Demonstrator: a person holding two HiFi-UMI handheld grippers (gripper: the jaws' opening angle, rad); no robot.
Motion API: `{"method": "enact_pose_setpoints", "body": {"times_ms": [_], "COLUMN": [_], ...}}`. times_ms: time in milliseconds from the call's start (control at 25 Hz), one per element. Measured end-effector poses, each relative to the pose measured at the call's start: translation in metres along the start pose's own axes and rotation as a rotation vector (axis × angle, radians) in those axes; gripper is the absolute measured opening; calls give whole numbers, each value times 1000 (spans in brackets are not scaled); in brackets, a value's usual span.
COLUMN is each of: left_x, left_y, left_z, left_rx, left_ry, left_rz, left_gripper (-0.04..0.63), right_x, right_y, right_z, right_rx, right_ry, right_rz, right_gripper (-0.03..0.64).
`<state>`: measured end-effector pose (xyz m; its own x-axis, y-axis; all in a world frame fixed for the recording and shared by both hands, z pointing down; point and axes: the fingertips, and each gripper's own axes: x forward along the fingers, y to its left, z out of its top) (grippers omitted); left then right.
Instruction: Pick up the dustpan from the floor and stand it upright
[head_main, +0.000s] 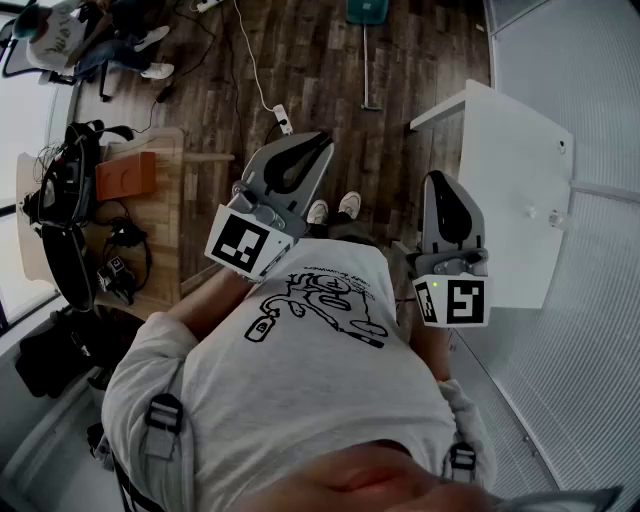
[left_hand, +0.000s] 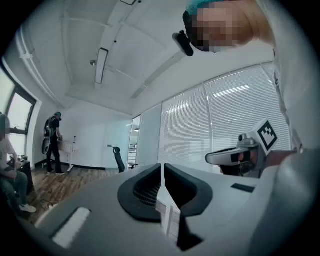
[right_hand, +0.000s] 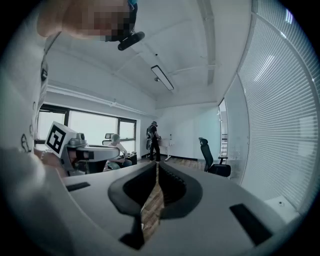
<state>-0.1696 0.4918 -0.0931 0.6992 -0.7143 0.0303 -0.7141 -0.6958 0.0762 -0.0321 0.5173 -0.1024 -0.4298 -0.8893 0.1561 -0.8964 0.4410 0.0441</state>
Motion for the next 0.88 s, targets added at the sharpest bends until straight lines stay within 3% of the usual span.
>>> {"method": "enact_pose_setpoints", "body": {"times_ms": [360, 880], "left_x": [5, 94], "left_y": [11, 46], "left_z": [1, 2], "left_rx": [3, 1], "left_ry": [-3, 11], "left_rz": [-20, -4], "left_gripper": [21, 21], "right_x": [12, 79], "right_y": [2, -71], "right_z": [2, 2], "right_rx": [9, 20], "right_ry": [-19, -11], "right_rz": [-13, 14], "right_gripper": [15, 15]}}
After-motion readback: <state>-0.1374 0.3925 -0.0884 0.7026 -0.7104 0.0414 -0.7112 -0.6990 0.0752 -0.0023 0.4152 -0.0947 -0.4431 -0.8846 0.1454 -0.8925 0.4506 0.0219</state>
